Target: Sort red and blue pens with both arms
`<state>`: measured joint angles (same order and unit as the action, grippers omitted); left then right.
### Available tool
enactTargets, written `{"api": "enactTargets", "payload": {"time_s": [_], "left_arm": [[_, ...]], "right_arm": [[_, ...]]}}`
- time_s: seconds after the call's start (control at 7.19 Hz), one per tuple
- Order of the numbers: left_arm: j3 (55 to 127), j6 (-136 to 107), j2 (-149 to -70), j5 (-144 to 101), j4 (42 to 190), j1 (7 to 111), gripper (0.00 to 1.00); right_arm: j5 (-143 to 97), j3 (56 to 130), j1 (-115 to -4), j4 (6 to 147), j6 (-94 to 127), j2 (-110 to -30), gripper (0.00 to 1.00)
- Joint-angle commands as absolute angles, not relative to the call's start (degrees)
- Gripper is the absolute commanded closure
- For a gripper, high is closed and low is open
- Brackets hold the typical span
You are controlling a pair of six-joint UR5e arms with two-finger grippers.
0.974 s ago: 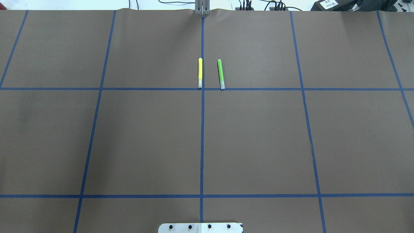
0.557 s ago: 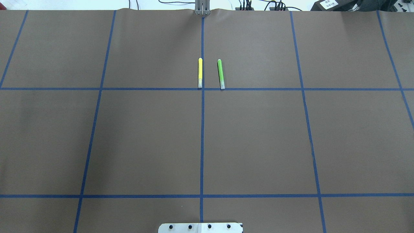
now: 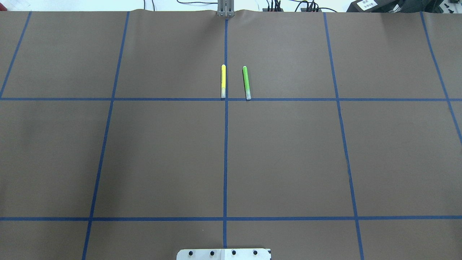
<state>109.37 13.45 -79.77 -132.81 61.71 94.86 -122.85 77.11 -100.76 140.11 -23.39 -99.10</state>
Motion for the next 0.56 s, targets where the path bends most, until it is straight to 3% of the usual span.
{"api": "enactTargets", "payload": {"time_s": [0.0,0.42], "left_arm": [[109.4,13.4,-79.5,-132.8,62.0,95.2,1.00],[108.4,13.3,-76.5,-132.7,61.5,95.5,1.00]], "right_arm": [[-120.8,78.5,-102.7,137.0,-20.0,-93.6,0.00],[-121.3,80.7,-102.7,117.6,-4.3,-89.6,0.00]]}}
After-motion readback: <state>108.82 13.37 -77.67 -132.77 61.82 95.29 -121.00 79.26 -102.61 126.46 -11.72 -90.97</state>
